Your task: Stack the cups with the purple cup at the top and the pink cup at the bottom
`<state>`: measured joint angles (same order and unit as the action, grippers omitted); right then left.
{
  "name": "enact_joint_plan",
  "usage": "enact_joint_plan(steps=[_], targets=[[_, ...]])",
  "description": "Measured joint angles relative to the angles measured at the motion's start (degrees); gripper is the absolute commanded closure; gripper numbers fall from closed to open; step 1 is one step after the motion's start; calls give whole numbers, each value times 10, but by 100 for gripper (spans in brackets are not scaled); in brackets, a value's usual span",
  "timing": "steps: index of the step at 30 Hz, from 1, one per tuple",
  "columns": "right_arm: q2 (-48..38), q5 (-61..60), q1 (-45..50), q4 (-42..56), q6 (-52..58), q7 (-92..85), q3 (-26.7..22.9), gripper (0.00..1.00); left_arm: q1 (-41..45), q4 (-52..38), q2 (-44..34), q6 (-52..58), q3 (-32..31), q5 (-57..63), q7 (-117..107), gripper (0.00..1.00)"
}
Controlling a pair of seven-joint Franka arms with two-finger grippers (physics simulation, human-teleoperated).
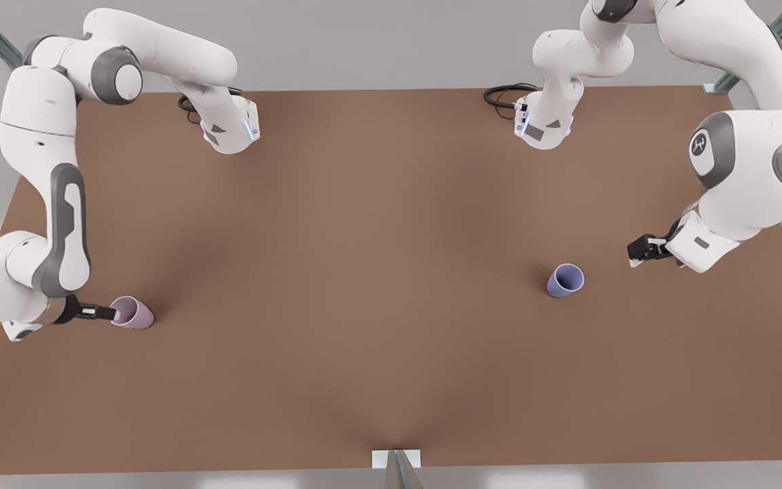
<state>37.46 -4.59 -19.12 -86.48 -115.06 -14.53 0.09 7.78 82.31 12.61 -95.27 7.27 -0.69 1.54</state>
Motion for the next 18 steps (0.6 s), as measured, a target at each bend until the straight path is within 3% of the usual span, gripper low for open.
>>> enact_joint_plan(steps=[5, 6, 8, 9, 15, 18], targets=[[32, 3, -2, 4, -12, -30, -1, 3, 0, 0, -1, 2, -1, 0, -1, 0], [38, 3, -2, 3, -16, -36, -1, 16, 0, 0, -2, 2, -1, 0, -1, 0], [43, 2, -2, 2, -23, -48, -1, 54, 0, 0, -2, 3, -2, 0, -2, 0], [45, 1, -2, 2, -25, -55, -1, 68, 0, -1, -1, 3, -2, 0, -2, 0], [48, -2, -2, -1, -34, -88, -1, 79, 0, -1, 1, 2, -2, 0, -3, 0], [42, 0, 1, -7, -35, -101, 0, 79, 0, -1, 1, 2, -2, 0, -3, 0]])
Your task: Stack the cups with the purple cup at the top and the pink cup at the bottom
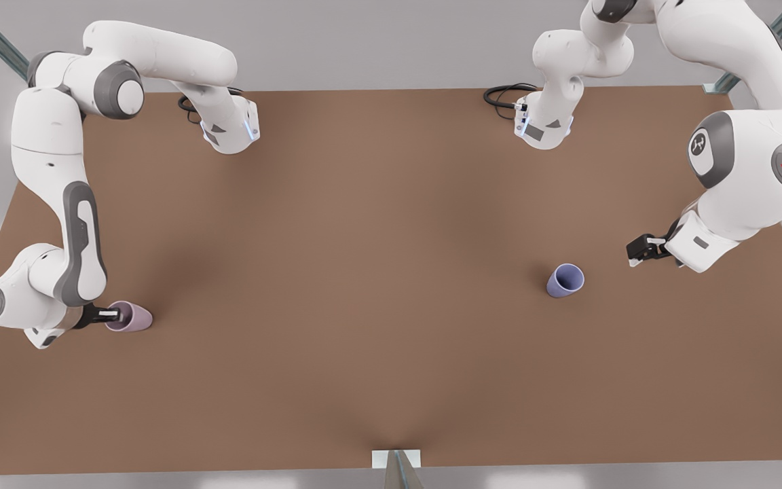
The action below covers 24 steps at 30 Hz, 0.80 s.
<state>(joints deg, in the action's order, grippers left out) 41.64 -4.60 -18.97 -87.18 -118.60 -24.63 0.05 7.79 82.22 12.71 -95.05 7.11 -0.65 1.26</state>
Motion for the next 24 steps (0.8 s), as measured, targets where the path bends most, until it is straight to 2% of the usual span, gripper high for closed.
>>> enact_joint_plan(steps=[3, 6, 12, 17, 20, 24], targets=[[-30, 0, 9, -26, 3, -10, 2, 79, 0, 1, 0, 1, 0, 0, 0, 0], [-70, 0, 57, -45, 24, -8, 3, 79, -1, 0, -2, 2, 1, 0, -1, 0], [-109, -3, 230, -30, 79, 55, 4, 79, 0, 0, -7, 3, 1, -1, -1, 0], [-104, -3, 380, 7, 75, 136, 4, 79, 0, 1, -9, 4, 1, -1, -1, 0], [-55, -4, 442, 80, 70, 199, 10, 79, 0, 1, -9, 4, -1, -1, -1, 0], [94, -2, 496, 293, 75, 303, 40, 79, 0, 5, 2, 10, -1, -2, -2, 0]])
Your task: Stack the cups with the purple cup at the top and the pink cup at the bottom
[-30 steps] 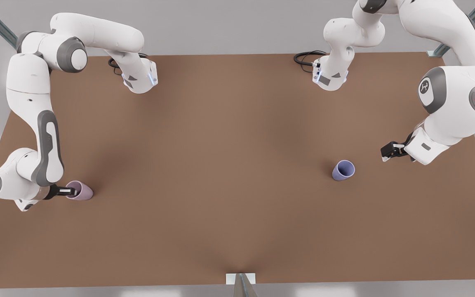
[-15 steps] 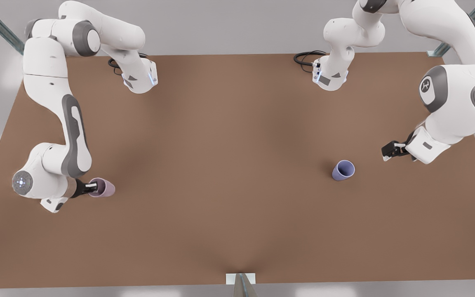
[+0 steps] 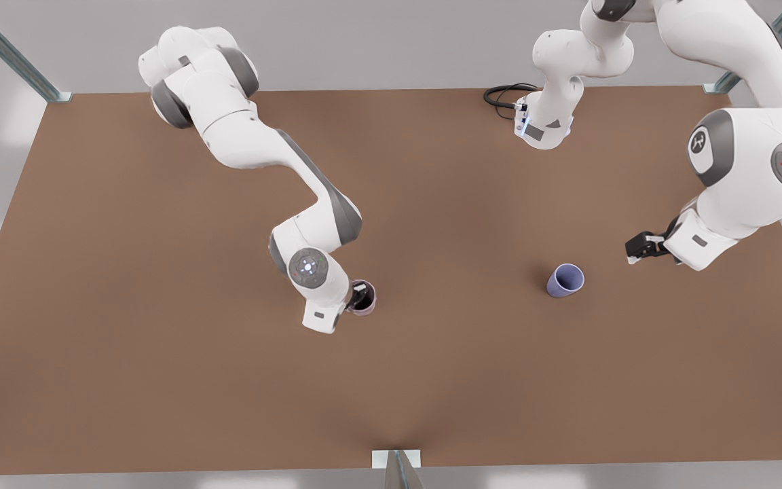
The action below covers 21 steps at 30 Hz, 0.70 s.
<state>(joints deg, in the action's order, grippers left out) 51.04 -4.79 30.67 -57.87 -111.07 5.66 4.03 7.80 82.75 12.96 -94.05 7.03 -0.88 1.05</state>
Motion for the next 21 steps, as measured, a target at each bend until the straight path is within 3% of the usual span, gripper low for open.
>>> enact_joint_plan(steps=[3, 7, 11, 21], targets=[[93, 1, 37, 122, 0, 81, 3, 79, 0, 59, 2, -9, 2, -2, 6, 0], [135, -2, 65, 154, -23, 174, 13, 79, -10, 199, -10, -84, 5, -3, 22, 0], [155, -3, 87, 170, -64, 248, 46, 79, -15, 270, 6, -168, 5, -3, 38, 0], [171, -2, 112, 166, -120, 378, 47, 79, -15, 306, 43, -270, 5, -5, 64, 0]])
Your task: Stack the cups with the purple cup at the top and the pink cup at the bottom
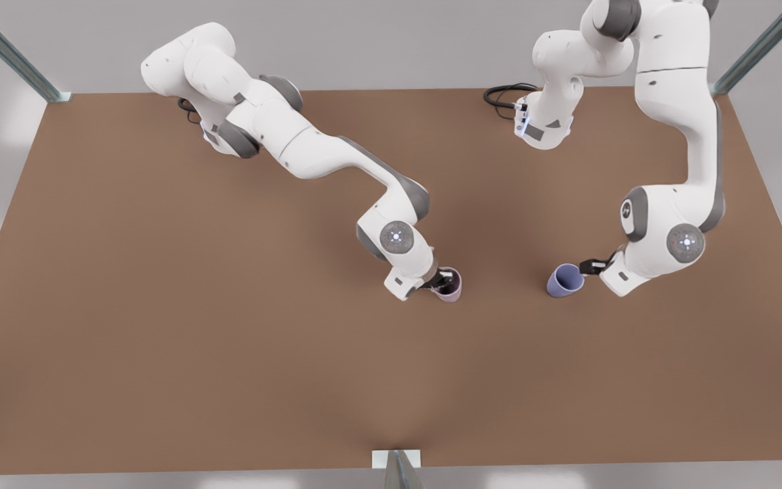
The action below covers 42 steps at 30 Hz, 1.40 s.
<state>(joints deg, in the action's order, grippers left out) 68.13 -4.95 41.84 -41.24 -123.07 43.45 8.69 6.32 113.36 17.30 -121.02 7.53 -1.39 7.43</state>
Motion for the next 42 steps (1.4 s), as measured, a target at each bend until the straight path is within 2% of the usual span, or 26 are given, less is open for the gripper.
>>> enact_joint_plan(steps=[1, 2, 3, 4, 16, 20, 21, 22, 24, 25, 27, 29, 30, 34, 38, 42], targets=[[0, 1, 0, -1, -1, 9, 0, 79, 0, 2, 4, -4, 0, 0, 2, 0], [0, 3, 0, -4, -2, 19, -1, 39, 2, 4, 9, -7, 0, 0, 3, 0], [0, 6, 0, -7, -2, 27, -1, 9, 4, 6, 13, -9, -1, 0, 5, 0], [1, 8, 1, -10, -3, 35, -2, 0, 5, 7, 15, -11, 0, 0, 7, 0], [-2, 27, 12, -13, -9, 105, -2, 0, 12, 12, 52, -22, -1, 0, 20, 0], [-87, 40, -26, -45, 26, 119, -20, 0, 19, 12, 68, -24, -1, -1, 22, 0], [-129, 42, -55, -80, 38, 119, -22, 0, 20, 12, 71, -25, -1, -1, 23, 26], [-198, 44, -97, -153, 48, 116, -22, 0, 20, 11, 74, -27, -2, -1, 23, 56], [-367, 45, -209, -339, 65, 94, -22, 0, 22, 11, 74, -29, -12, -12, 23, 79], [-443, 45, -273, -404, 82, 76, -22, 0, 25, 10, 74, -30, -15, -23, 22, 79], [-543, 44, -389, -483, 118, 32, -23, 0, 26, 10, 74, -33, -17, -33, 18, 79], [-623, 45, -462, -569, 144, -14, -29, 0, 26, 9, 72, -35, -18, -39, 14, 79], [-630, 45, -486, -577, 155, -37, -33, 0, 27, 9, 72, -36, -18, -43, 13, 79], [-507, 47, -494, -397, 236, -131, -49, 0, 31, -14, 60, -34, -20, -50, 13, 79], [-495, 54, -485, -373, 283, -216, -41, 0, 45, -115, 59, 2, -21, -53, 1, 79], [-493, 55, -489, -375, 307, -271, -43, 0, 95, -293, 87, 97, -40, -49, -36, 79]])
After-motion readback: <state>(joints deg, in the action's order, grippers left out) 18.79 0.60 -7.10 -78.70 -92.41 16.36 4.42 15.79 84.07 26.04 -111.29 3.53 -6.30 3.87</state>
